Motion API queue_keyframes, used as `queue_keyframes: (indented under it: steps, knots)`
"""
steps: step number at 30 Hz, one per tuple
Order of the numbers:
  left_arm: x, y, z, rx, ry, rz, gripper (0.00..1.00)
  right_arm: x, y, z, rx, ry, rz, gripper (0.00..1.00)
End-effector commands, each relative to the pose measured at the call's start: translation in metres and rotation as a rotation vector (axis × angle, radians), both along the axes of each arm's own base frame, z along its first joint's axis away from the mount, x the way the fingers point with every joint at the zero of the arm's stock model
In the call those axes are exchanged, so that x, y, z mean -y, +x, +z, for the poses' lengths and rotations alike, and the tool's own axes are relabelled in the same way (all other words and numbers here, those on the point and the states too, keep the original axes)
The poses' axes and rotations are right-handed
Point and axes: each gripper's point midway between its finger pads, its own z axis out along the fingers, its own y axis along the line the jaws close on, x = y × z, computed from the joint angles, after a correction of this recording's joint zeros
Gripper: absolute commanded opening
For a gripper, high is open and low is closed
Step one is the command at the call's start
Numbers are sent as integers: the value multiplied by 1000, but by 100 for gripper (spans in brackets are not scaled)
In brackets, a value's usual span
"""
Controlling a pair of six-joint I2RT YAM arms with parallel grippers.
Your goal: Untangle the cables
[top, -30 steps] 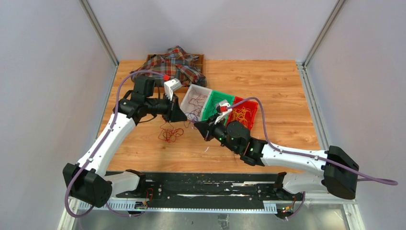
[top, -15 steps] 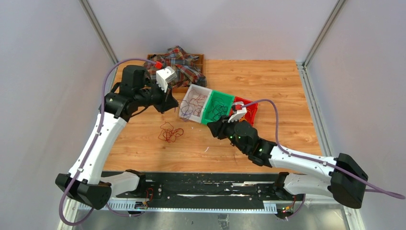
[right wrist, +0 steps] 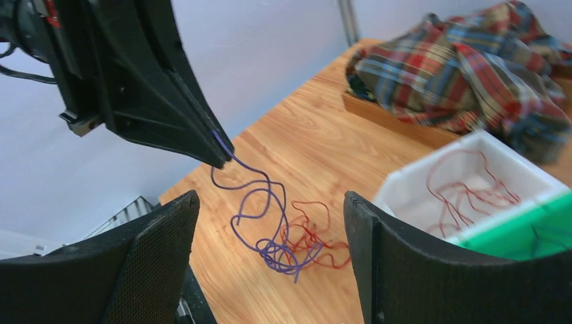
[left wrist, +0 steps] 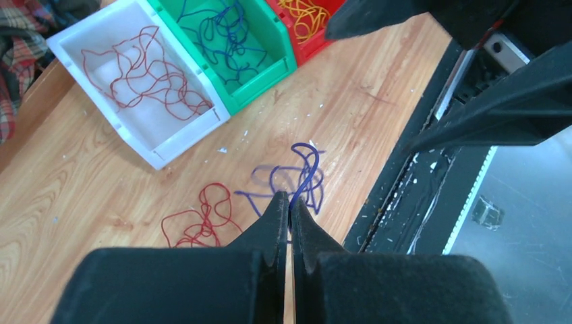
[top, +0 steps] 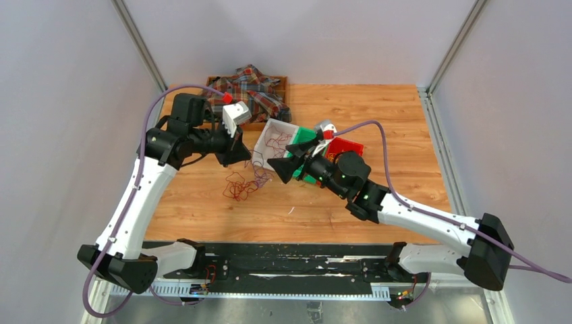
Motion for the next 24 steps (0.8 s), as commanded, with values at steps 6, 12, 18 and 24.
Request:
queue_keyframes:
  steps: [6,12,18,24]
  knots:
    - [12,-21,31,42,-70,-112,1,-53,-1,21,103,1,193,76]
    - [15,-30,46,46,-99,-143,1,-62,20,9,66,-20,117,68]
    - [22,-44,69,29,-169,-177,0,-62,33,-25,47,-74,66,54]
    - [25,-51,89,25,-216,-185,1,-66,33,-65,-12,-105,72,50]
